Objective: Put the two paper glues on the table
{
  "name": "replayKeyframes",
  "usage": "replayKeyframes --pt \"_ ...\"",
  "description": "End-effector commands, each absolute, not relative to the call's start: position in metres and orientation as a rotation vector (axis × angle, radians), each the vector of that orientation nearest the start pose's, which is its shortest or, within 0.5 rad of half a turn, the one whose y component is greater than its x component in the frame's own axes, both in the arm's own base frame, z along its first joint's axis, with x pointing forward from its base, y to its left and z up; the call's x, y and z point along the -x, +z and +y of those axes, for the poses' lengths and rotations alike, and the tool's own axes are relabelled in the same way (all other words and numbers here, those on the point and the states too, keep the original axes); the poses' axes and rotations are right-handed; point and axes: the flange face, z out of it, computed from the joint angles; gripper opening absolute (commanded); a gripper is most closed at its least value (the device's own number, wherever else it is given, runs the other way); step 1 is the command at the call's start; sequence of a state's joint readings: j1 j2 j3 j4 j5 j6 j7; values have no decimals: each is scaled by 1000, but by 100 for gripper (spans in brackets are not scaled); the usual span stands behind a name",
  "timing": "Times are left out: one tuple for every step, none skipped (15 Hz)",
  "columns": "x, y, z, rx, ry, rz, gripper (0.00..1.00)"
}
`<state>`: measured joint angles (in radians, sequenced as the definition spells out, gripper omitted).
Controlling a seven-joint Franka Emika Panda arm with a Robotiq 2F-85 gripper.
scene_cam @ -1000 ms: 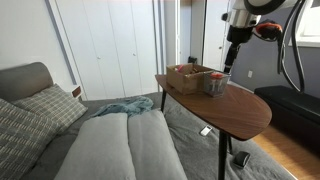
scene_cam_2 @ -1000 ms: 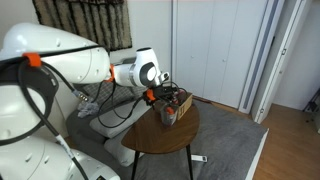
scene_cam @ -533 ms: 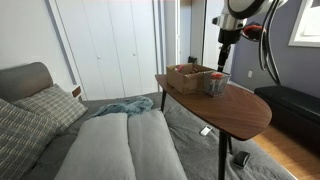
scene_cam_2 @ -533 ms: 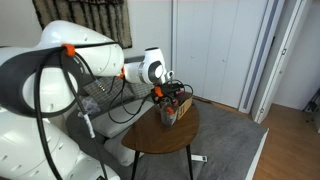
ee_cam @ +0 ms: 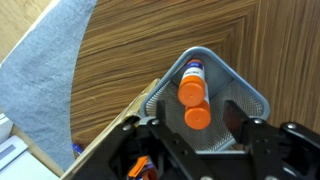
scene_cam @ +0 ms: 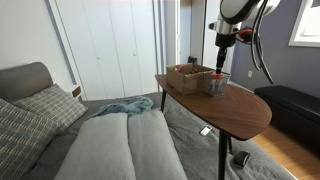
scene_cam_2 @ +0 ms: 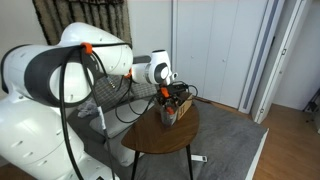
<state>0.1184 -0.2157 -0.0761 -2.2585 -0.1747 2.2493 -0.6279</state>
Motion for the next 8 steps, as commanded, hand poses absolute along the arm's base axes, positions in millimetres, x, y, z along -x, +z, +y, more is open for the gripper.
replayKeyframes --pt "-512 469 9 3030 -239 -1271 66" --pt "-513 467 9 3022 -233 -1277 65" --pt "-514 466 8 3016 -226 -1285 64" --pt "-514 465 8 3010 -220 -1291 62" --pt "-514 465 7 3006 -217 -1297 62" --pt "-514 465 7 3002 -217 -1303 61" --pt "-514 467 7 3000 -218 -1311 61" --pt "-513 468 8 2995 -215 -1321 61"
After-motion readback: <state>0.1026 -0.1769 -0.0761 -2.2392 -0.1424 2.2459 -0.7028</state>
